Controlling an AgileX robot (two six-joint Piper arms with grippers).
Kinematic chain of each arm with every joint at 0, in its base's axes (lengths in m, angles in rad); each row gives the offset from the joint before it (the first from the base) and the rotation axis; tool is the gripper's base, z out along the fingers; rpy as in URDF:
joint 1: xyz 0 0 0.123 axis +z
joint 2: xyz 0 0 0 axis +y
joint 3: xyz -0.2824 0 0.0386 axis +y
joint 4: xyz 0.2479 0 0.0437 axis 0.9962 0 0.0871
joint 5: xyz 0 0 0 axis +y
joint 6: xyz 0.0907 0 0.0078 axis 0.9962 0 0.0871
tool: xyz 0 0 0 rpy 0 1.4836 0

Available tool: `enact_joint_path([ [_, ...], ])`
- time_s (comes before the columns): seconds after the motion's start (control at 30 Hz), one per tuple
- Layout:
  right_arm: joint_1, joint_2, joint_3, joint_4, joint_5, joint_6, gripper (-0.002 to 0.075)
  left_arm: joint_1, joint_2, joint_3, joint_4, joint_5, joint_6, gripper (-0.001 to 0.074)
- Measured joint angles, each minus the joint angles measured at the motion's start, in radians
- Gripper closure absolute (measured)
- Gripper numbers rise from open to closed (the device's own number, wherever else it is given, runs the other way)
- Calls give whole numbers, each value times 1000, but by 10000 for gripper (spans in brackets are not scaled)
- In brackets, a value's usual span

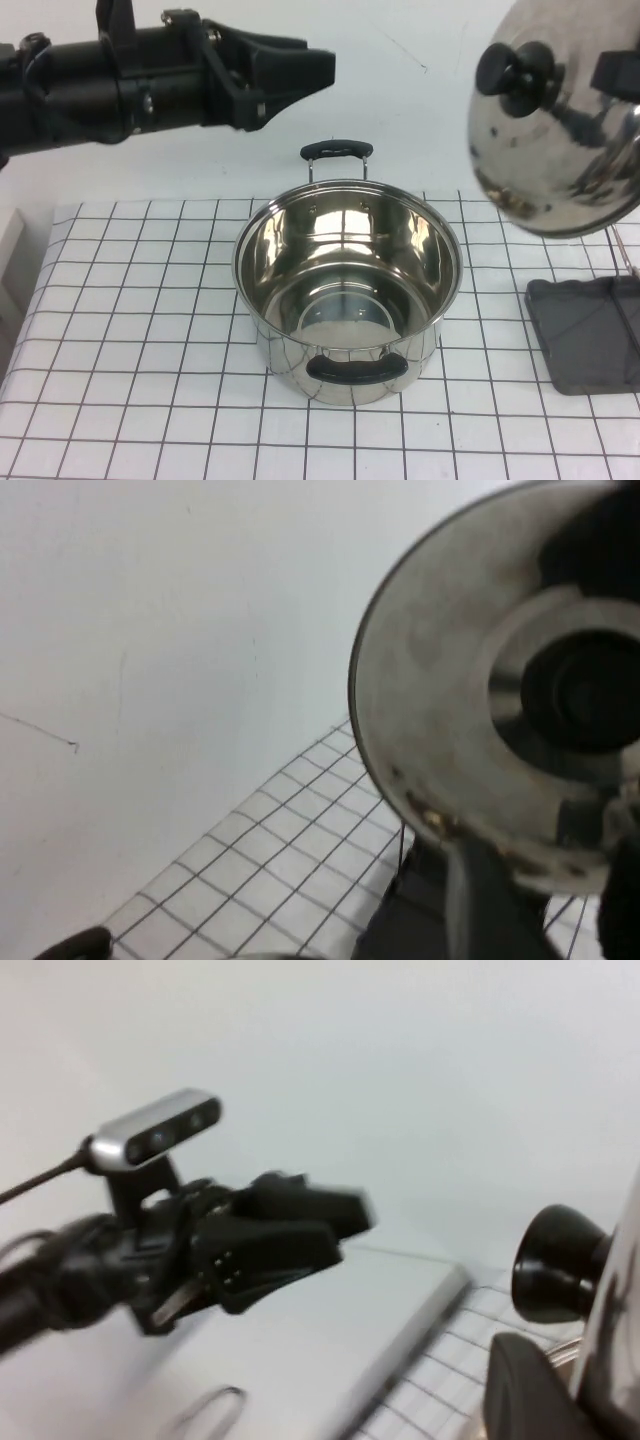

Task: Put pot lid on rack
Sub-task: Place the pot lid on the pot rack

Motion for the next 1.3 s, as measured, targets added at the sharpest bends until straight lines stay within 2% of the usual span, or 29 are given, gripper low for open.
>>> enact_joint_path([
  [0.1, -39, -20, -58, -103, 0, 26, 622, 1, -31, 0, 132, 1, -8, 627],
  [0.23, -77, -51, -156, -374, 9, 135, 622, 2, -92, 0, 343, -74, -98, 714],
  [0.37, -82, -78, -233, -671, 21, 277, 622, 2, -160, 0, 596, -156, -277, 730],
  [0.57, -82, -85, -240, -898, 7, 363, 622, 4, -256, 7, 869, -109, -514, 732],
  [0.97, -82, 53, -238, -924, -39, 358, 622, 4, -465, 276, 926, -102, -563, 736],
  [1.3, -82, 188, -238, -928, -50, 301, 622, 4, -508, 327, 932, -113, -563, 736],
])
